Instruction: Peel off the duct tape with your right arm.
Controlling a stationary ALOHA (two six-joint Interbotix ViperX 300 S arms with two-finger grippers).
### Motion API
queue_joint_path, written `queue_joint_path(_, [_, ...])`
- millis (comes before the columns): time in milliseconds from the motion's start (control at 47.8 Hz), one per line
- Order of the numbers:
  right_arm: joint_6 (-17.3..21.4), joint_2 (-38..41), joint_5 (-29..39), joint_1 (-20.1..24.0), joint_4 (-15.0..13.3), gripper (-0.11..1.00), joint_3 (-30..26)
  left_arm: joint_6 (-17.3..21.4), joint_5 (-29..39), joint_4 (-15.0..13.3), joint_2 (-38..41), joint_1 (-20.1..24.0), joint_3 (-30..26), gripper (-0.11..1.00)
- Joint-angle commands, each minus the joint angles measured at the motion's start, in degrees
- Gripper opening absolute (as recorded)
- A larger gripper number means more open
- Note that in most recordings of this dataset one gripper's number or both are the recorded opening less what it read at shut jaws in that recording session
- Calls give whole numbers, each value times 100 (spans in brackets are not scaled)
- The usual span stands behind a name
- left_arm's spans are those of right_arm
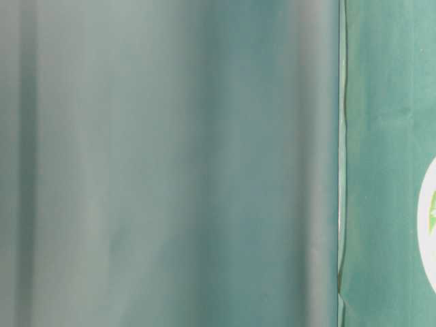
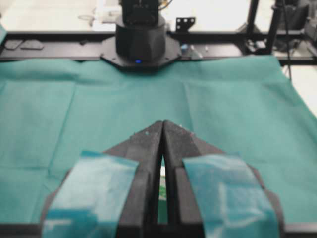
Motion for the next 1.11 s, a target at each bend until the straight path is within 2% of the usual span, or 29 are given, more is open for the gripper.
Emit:
queue_joint_path(0, [9, 35, -44, 0, -9, -2, -53, 0, -70, -9, 53, -26, -70, 3])
queue_joint_path(63, [9, 35, -44, -9, -18, 6, -44, -9, -70, -9, 62, -18, -70, 12])
queue_joint_path(126, [9, 35, -44, -9, -18, 18, -44, -26, -79, -18, 62, -26, -62, 27])
queue_joint_path(251, [9, 35, -44, -9, -44, 54, -44, -35, -79, -18, 88, -35, -88, 62])
queue_joint_path(314, [9, 44, -44, -9, -53, 72, -44, -35, -79, -26, 123, -35, -123, 62])
queue_joint_path(356, [9, 53, -44, -9, -44, 78, -35, -35, -79, -18, 158, -35, -149, 62])
queue_joint_path(524, [9, 132, -44, -9, -53, 78, -53, -35, -79, -18, 422, -35, -325, 62])
queue_joint_path(1089, [9, 229, -88, -9, -53, 78, -79, -26, -316, -26, 2127, -211, -1362, 80])
